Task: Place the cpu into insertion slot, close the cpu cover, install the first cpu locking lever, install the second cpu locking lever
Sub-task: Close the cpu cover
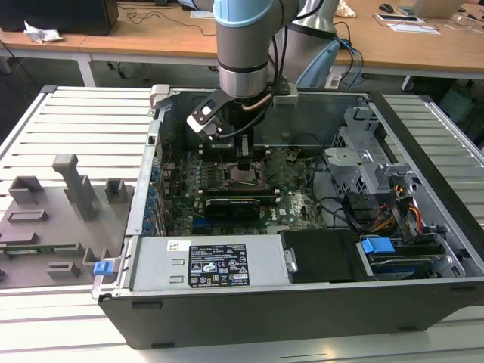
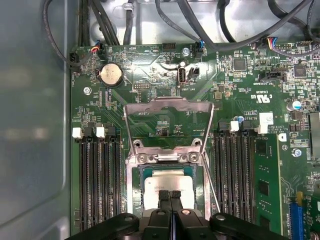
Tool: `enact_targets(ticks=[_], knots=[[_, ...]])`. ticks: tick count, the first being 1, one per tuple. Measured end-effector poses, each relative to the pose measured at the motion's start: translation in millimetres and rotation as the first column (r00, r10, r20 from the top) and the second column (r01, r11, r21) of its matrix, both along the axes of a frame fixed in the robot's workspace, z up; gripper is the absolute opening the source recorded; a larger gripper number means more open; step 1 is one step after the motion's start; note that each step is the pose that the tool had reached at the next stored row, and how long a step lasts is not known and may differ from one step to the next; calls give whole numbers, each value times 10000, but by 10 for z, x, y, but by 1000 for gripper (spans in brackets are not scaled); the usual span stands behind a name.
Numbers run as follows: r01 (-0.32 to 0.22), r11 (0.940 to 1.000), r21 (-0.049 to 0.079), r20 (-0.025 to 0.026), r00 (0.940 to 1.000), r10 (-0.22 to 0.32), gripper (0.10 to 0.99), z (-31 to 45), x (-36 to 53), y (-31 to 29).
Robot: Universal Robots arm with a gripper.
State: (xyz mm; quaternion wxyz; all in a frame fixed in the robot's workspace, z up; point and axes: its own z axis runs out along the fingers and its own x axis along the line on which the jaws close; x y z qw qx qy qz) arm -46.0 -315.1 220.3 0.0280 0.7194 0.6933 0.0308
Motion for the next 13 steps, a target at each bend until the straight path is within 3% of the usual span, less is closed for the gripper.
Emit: enact_targets(ticks=[13], knots=[[3,10000,1,1,10000,-3,106,104,0,0]])
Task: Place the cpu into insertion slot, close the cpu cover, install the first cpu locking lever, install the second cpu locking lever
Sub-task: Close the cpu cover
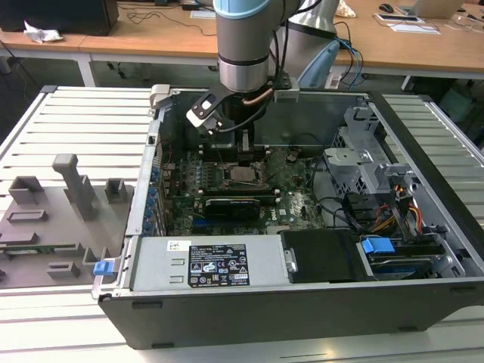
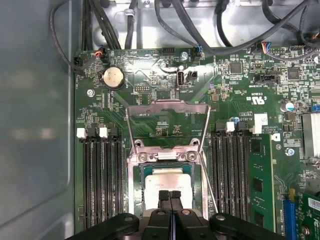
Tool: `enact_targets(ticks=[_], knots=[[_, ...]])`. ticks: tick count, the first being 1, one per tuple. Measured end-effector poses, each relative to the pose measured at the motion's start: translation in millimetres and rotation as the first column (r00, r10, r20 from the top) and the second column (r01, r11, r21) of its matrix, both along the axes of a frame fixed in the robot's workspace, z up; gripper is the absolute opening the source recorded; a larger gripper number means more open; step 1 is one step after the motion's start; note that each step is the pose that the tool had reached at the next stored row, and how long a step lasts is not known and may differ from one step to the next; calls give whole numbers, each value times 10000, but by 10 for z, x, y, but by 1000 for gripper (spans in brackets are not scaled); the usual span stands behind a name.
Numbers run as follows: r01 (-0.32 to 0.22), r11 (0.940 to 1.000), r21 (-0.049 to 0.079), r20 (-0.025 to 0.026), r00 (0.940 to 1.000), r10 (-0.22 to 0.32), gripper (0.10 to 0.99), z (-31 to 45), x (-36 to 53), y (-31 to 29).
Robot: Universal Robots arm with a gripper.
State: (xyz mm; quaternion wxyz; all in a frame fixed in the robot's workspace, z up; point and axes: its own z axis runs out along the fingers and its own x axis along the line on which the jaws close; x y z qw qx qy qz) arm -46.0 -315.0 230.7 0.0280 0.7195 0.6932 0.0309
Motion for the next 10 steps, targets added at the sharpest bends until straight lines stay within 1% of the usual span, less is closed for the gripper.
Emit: enact_targets(ticks=[1,3,5,7,9,10], knots=[[0,10000,1,0,10000,0,106,10,0,0],[0,10000,1,0,10000,0,106,68,0,0],[0,10000,0,-2,10000,0,106,148,0,0],[0,10000,1,-6,10000,0,106,250,0,0],[0,10000,1,-7,10000,0,106,381,0,0],[0,10000,0,-8,10000,0,106,400,0,0]])
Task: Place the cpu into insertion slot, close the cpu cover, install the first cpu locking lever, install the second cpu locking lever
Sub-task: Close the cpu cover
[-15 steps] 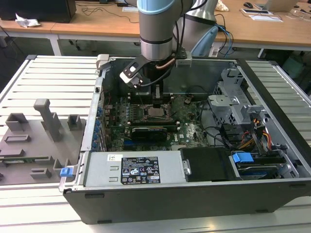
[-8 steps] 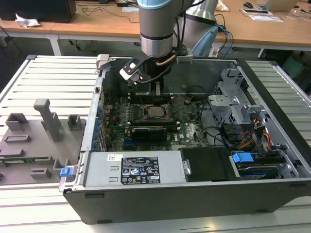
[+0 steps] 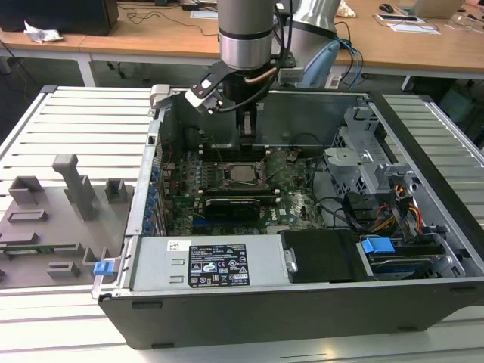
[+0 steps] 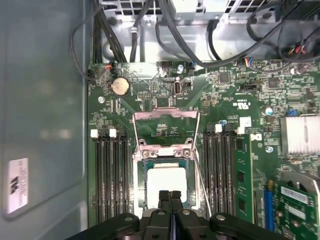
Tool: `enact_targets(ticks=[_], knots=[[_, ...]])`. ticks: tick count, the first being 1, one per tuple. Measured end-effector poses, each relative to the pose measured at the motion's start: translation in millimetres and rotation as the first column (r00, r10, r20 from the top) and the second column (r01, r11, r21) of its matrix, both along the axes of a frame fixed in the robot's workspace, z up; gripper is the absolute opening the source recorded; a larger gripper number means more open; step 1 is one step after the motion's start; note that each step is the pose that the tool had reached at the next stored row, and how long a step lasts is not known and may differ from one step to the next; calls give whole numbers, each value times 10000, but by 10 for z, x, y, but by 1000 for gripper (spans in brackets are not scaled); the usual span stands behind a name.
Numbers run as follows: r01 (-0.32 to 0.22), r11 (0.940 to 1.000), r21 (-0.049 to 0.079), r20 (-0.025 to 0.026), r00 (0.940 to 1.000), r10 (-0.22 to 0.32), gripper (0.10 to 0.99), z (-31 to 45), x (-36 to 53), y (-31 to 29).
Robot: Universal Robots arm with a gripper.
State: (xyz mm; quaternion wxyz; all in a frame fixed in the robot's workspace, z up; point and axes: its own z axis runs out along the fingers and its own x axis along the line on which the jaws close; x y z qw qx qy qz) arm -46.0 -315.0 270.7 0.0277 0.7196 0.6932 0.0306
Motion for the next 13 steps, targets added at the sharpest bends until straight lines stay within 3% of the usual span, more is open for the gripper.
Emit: enact_targets(ticks=[2,5,6,13], knots=[[16,10000,2,-18,10000,-16,106,13,18,0],[19,10000,1,-149,9999,-19,106,14,134,-4],[17,10000,1,-165,9999,-17,106,13,164,-5],[19,10000,-5,-168,9999,-19,106,8,208,-8]])
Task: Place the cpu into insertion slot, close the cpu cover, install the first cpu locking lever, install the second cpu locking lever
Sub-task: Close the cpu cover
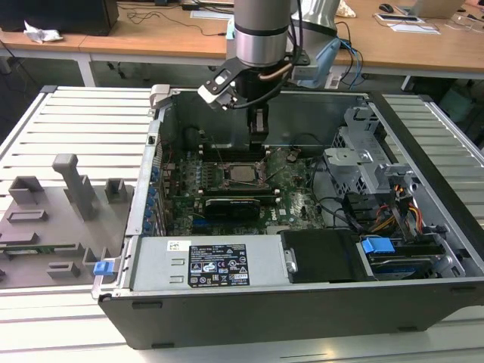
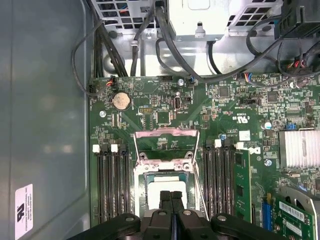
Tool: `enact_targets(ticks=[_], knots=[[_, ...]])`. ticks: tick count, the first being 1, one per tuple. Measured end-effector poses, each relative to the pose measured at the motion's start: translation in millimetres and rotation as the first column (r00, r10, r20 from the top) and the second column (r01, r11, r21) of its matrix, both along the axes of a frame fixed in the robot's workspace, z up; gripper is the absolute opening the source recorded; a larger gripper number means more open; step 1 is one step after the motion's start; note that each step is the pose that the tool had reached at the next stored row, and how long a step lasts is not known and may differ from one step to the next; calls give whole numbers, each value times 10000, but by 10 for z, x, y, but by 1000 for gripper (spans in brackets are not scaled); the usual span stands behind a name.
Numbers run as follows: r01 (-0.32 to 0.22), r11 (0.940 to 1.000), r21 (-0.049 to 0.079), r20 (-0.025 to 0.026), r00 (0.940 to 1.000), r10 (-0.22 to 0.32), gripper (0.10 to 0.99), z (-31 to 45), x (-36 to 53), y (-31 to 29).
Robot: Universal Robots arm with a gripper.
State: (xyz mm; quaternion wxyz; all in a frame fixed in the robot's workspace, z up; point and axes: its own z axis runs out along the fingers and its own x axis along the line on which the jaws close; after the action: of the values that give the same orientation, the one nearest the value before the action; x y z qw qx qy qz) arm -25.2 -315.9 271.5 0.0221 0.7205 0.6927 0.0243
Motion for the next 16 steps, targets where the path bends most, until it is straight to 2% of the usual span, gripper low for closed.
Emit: enact_targets(ticks=[6,16], knots=[[1,10000,1,0,10000,-1,106,-1,76,0],[1,10000,-9,-22,10000,-1,106,-2,335,7]])
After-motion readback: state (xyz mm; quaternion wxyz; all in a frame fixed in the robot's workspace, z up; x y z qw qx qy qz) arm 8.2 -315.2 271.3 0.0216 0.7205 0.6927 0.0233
